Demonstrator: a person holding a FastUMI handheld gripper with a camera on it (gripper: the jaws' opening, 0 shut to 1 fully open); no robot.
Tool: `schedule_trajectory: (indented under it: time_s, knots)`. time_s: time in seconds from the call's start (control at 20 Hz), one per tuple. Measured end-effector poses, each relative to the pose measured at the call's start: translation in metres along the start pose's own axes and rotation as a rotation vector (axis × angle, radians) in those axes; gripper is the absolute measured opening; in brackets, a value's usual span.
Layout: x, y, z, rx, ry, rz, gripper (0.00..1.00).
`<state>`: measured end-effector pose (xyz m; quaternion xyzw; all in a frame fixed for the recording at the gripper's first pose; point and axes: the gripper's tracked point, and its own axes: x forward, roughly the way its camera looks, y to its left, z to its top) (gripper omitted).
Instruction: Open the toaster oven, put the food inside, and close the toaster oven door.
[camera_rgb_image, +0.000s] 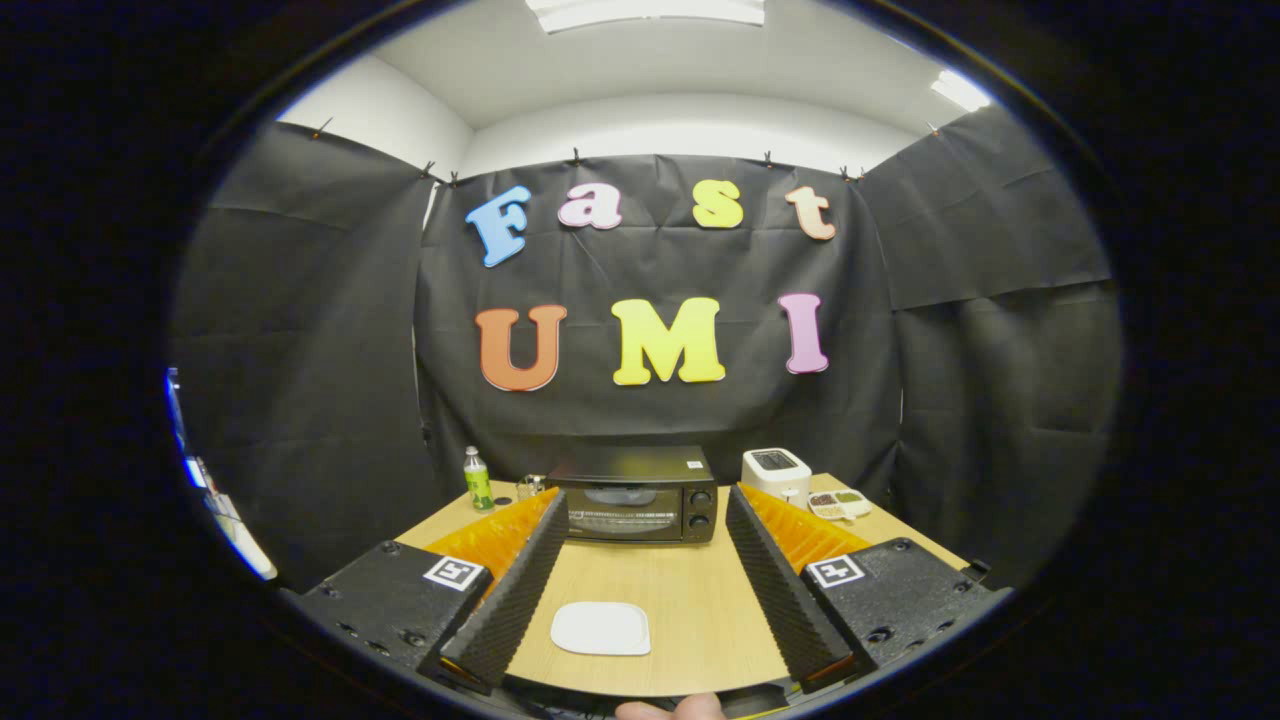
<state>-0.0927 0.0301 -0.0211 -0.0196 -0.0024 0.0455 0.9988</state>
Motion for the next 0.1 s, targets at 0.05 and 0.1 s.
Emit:
schedule_trajectory:
  time_s: [0.05,0.1]
  knots:
    - [0.0003,0.0026,-0.0010,-0.001,0.000,0.005,1.00]
    - [0.0001,0.0047,-0.0002,-0.001,-0.001,0.008,1.00]
